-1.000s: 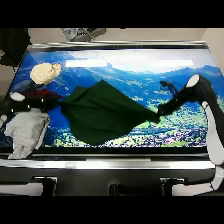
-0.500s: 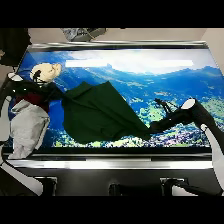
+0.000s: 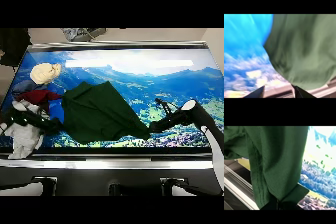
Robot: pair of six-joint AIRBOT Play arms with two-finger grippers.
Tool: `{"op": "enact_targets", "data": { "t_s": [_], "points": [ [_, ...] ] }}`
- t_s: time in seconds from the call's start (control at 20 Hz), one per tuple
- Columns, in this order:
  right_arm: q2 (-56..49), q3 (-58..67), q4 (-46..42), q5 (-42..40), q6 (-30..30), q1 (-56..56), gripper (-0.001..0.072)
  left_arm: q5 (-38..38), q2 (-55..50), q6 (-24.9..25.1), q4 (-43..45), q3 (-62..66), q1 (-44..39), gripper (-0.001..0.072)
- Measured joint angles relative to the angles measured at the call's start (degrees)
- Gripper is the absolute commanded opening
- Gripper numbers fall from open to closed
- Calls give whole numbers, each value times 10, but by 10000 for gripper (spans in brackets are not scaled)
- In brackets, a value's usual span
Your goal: Fold the shirts.
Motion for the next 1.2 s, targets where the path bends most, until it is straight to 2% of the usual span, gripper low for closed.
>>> {"op": "enact_targets", "data": {
  "t_s": [0.1,0.15,0.2,0.25,0.3,0.5,0.65,0.8,1.0,1.1,1.2],
  "points": [
    [0,0,1,0,-2,0,50,42,18,15,-35,-59,-21,460],
    [0,0,1,0,-4,0,50,61,23,19,-51,-77,-36,430],
    [0,0,1,1,-4,0,50,74,27,23,-62,-91,-52,368],
    [0,0,1,2,-6,0,50,87,29,25,-70,-99,-66,237],
    [0,0,1,2,-8,0,50,100,31,25,-77,-106,-79,37],
    [9,9,1,-2,-16,0,50,139,41,20,-89,-90,-96,27],
    [49,54,1,-13,-22,0,49,132,86,32,-91,-3,-87,26],
    [120,161,-7,-58,-43,0,50,124,160,38,-94,173,-81,27],
    [253,351,-75,-190,-56,0,49,153,241,35,-61,507,-76,28],
    [317,418,-128,-232,-34,0,49,162,273,2,-19,621,-75,28],
    [373,455,-178,-238,-9,0,49,166,311,-25,2,664,-75,29]
  ]
}}
